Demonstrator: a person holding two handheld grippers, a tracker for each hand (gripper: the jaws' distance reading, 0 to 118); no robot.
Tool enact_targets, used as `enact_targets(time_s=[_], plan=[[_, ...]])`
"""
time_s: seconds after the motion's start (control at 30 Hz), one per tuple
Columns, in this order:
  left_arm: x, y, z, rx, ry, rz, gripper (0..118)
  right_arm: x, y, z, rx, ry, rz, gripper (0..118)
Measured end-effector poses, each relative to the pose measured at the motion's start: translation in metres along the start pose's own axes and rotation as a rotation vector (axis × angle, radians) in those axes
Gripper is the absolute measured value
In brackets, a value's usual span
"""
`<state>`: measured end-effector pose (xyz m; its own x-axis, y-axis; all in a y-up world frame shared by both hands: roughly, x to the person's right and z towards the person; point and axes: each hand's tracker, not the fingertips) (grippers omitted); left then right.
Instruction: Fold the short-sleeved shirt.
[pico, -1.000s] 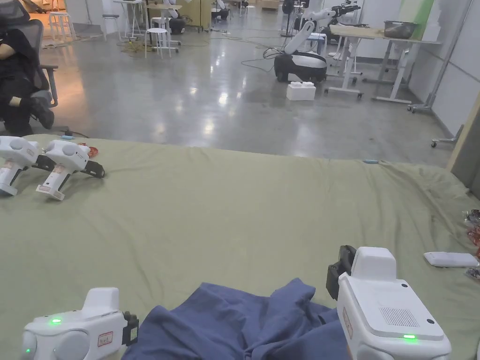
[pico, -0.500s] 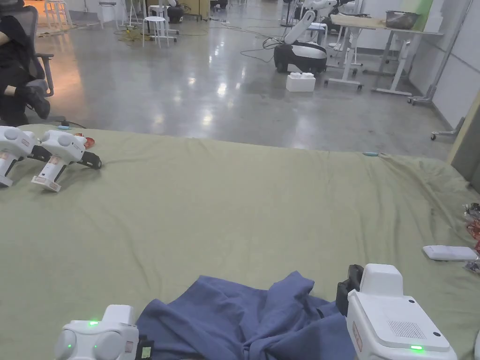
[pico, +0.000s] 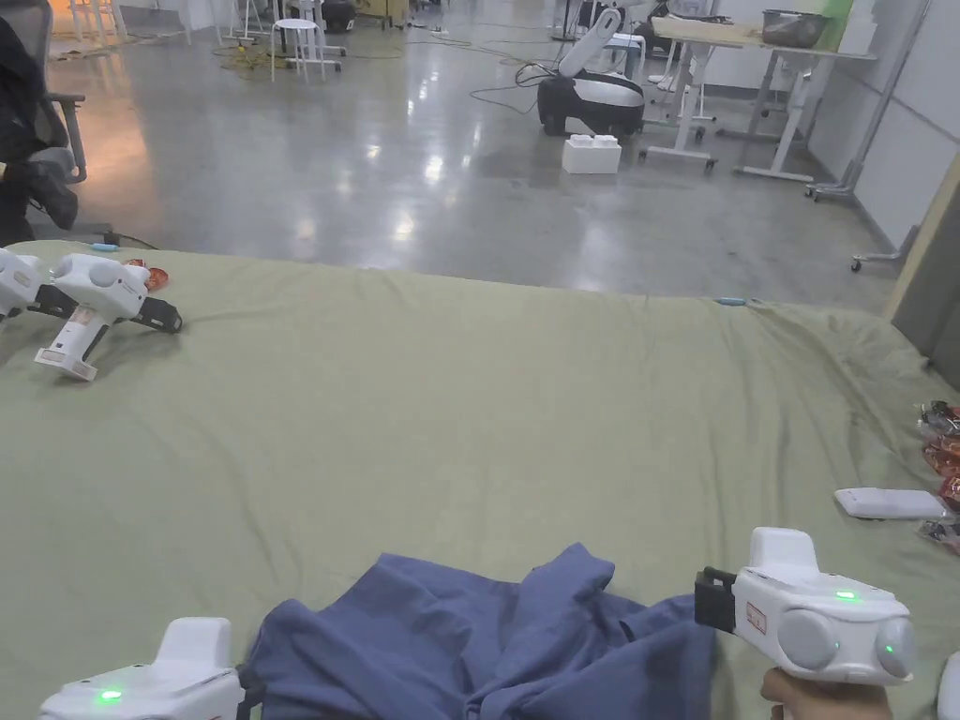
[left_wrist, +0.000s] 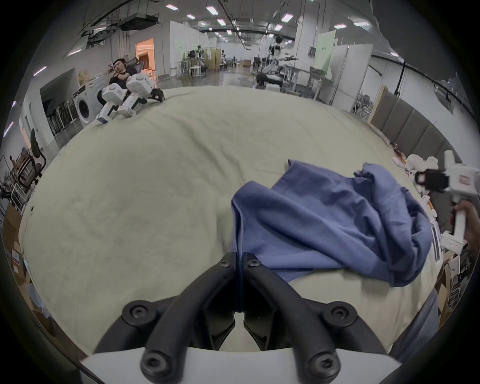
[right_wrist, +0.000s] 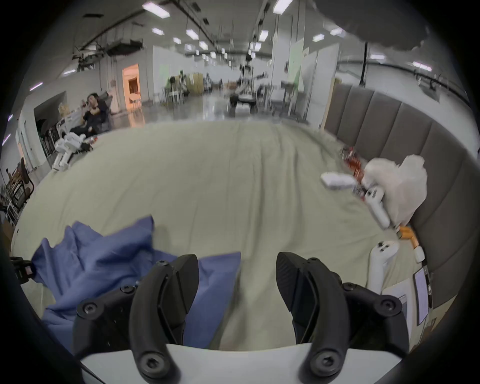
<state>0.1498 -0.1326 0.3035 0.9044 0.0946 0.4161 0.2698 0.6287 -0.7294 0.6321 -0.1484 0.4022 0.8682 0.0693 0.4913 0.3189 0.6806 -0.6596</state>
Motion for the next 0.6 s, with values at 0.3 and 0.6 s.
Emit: enact_targets(time_s=[0.3, 0.6], plan=[[-0.010, 0.004, -0.007, 0.024, -0.025, 0.017, 0, -0.005, -0.023, -0.056, -0.188, 0.154, -0.049, 25], [-0.020, 0.016, -0.006, 0.083, -0.053, 0.019, 0, 0.000, -0.018, 0.008, -0.039, 0.060, 0.003, 1]])
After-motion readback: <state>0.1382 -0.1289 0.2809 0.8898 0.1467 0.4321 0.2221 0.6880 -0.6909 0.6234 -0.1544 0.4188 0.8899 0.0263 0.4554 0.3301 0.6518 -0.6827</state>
